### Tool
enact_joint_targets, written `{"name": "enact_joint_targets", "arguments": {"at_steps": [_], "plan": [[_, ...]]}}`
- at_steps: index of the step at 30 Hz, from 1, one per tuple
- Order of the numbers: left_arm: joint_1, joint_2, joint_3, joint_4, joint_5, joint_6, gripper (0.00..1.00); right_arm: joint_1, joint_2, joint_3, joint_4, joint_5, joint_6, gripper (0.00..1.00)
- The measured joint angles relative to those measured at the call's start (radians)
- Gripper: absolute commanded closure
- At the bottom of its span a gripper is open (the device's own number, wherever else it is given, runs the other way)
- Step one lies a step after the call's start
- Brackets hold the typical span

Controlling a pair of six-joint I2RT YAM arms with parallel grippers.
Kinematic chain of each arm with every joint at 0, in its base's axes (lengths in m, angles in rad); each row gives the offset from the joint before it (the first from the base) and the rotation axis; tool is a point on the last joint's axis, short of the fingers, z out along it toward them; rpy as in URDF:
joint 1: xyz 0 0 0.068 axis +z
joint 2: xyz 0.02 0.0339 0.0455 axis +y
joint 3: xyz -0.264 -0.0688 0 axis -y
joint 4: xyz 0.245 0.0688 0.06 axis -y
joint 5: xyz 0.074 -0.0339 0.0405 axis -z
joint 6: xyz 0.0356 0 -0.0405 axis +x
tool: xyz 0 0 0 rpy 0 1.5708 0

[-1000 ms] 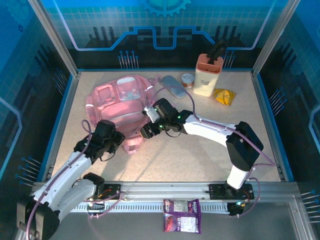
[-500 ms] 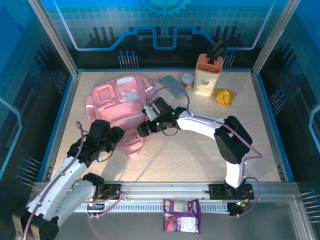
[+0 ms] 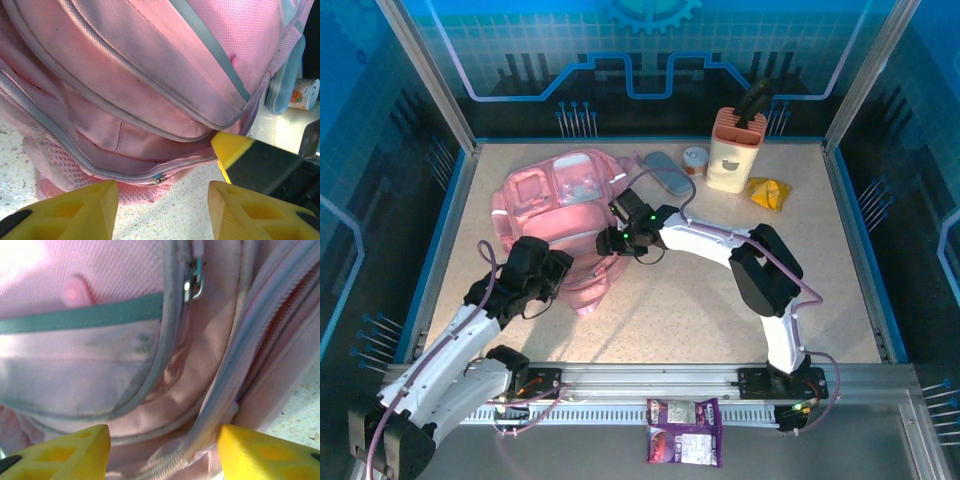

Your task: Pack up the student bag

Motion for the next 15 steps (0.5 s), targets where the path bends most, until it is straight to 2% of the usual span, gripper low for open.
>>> {"name": "enact_joint_targets", "arguments": {"at_steps": [3, 6, 9, 15], "plan": [[-0.001, -0.001, -0.006, 0.0, -0.003, -0.006, 0.48, 0.005, 0.028, 0.033, -0.028, 0.02, 0.011, 0.58], [-0.001, -0.004, -0.007, 0.0, -0.003, -0.021, 0.46, 0.007, 0.033, 0.047, -0.038, 0.033, 0.013, 0.76], [-0.002, -0.013, -0.007, -0.002, -0.006, -0.031, 0.43, 0.008, 0.032, 0.056, -0.037, 0.042, 0.025, 1.0], [-0.026, -0.051, -0.01, -0.005, -0.011, -0.105, 0.4, 0.011, -0.031, 0.026, -0.008, 0.047, 0.095, 1.0]]}}
